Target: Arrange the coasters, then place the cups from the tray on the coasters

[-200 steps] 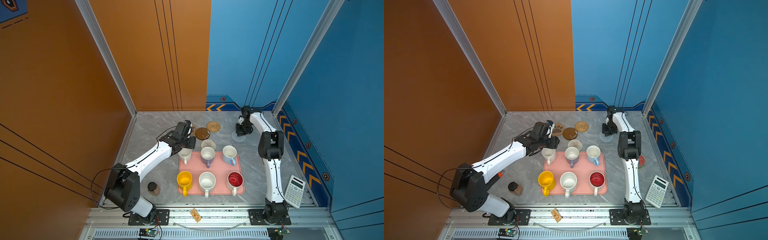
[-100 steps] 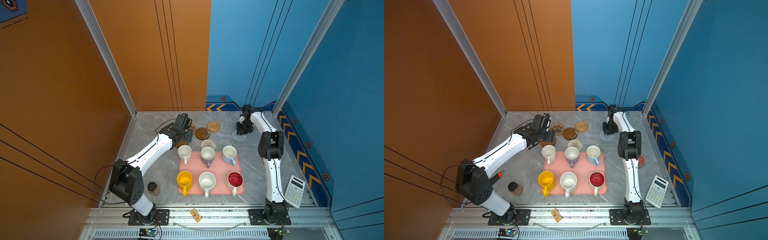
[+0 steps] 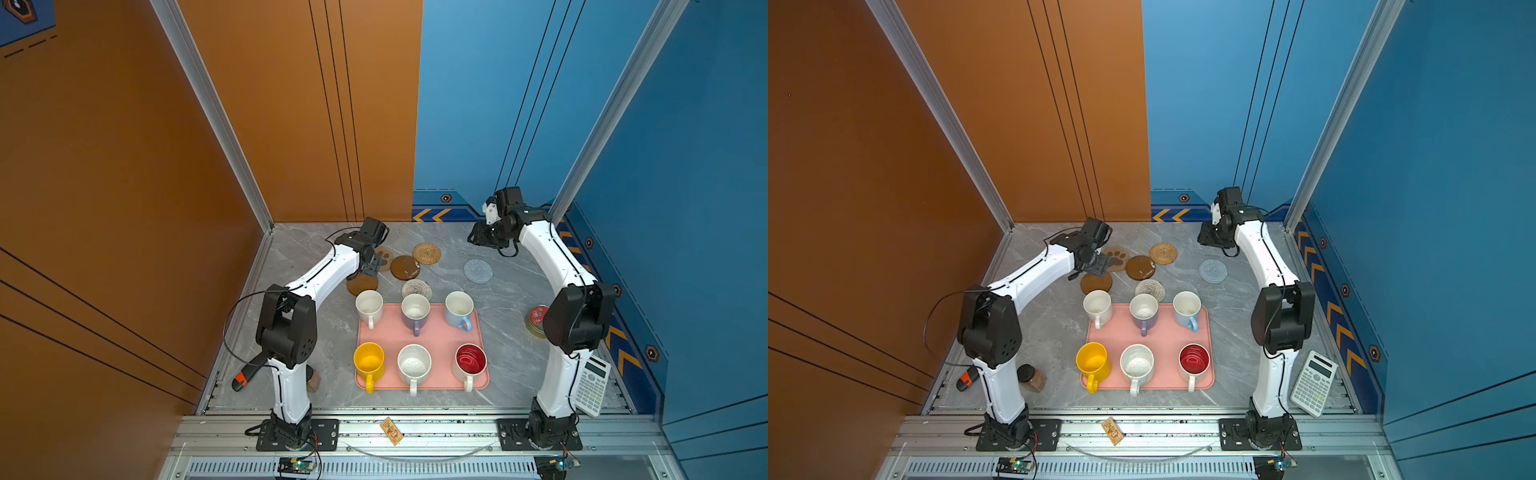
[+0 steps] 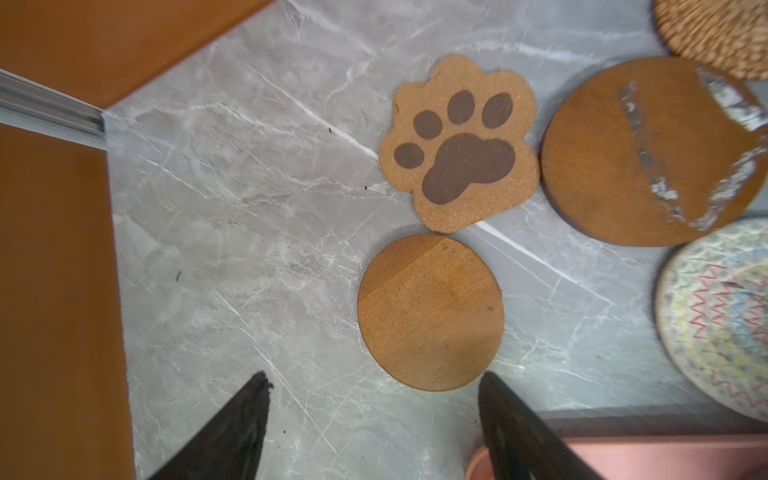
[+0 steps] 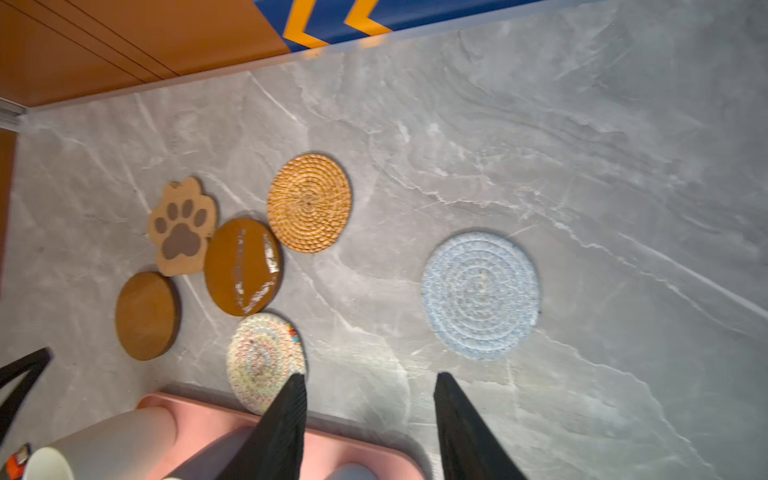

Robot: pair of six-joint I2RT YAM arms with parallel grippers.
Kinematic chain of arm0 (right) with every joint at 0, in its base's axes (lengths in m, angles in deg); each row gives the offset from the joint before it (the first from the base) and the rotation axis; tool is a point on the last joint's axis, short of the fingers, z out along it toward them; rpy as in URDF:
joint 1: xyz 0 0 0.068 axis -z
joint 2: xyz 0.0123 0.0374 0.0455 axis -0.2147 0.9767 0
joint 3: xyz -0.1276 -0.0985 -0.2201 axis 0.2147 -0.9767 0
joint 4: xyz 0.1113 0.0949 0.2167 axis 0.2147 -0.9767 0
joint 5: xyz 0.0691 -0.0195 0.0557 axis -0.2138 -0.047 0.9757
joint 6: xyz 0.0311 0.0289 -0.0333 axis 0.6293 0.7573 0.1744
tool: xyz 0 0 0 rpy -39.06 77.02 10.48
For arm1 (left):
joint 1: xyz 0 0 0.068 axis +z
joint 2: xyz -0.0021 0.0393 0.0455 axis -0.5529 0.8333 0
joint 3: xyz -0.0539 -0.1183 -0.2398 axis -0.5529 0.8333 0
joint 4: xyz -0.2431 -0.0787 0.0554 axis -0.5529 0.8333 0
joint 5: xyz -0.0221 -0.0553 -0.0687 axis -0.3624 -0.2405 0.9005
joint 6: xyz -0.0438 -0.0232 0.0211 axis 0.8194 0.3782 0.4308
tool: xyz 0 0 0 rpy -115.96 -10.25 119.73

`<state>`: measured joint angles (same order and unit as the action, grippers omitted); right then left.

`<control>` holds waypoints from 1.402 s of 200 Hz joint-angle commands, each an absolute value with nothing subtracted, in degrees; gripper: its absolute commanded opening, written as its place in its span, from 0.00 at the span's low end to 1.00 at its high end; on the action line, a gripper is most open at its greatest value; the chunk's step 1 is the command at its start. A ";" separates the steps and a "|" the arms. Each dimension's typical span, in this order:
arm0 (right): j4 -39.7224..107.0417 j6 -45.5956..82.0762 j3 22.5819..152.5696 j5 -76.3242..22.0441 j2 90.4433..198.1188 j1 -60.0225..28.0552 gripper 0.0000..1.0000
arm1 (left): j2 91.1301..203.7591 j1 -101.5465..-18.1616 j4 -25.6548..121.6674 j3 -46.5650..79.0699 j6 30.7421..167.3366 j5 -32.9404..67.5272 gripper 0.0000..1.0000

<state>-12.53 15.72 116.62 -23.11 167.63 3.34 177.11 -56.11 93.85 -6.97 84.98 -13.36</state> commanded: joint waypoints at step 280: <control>4.14 25.77 92.95 -18.38 160.65 -2.85 0.48 | 191.08 -51.94 92.57 -4.91 92.95 -3.19 0.69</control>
